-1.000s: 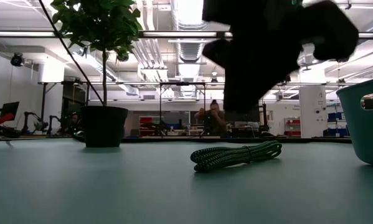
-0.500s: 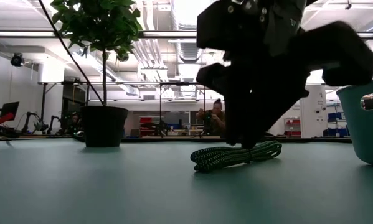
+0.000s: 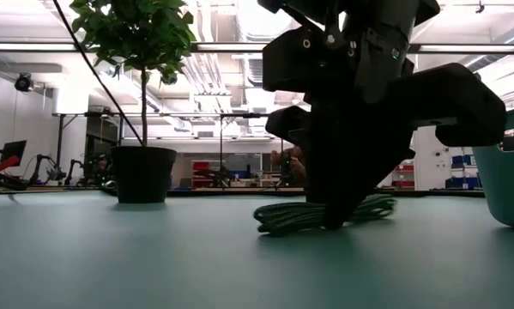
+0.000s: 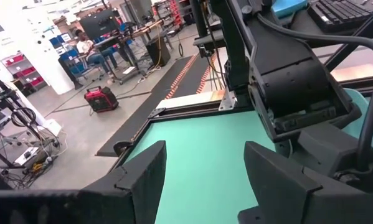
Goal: Pick and place USB-C Cables
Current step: Put the black green charger cable into the green bin
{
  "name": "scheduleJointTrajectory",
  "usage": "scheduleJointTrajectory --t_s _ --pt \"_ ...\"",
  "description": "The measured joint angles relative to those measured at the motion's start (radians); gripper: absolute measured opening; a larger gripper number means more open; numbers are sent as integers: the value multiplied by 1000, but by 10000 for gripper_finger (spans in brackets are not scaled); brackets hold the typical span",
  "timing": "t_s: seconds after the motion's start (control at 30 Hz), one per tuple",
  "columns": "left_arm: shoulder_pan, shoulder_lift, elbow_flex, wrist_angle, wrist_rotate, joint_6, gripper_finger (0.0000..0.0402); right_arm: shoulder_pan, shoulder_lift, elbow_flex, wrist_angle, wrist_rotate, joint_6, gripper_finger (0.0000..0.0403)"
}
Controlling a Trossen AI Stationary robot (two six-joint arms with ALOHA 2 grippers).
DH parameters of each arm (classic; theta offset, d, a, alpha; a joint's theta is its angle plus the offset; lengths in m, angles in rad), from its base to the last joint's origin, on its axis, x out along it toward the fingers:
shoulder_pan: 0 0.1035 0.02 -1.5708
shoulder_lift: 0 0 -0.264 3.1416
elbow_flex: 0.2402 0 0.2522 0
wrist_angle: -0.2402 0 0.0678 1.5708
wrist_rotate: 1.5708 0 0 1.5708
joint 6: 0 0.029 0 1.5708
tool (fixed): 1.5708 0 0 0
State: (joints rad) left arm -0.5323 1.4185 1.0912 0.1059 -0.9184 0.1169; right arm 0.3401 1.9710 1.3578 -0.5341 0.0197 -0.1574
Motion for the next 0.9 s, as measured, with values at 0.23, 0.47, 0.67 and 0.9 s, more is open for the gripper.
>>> scheduleJointTrajectory --t_s 0.23,0.47,0.67,0.9 --pt "0 0 -1 17 0 2 201 0 -25 -3 0 -8 -1 20" --pt "0 0 -2 17 0 2 201 5 -100 -11 -10 9 -9 17" --pt "0 0 -2 17 0 11 201 23 -240 -85 40 7 -2 17" --pt "0 0 -3 18 96 25 201 29 -415 -265 329 10 27 16"
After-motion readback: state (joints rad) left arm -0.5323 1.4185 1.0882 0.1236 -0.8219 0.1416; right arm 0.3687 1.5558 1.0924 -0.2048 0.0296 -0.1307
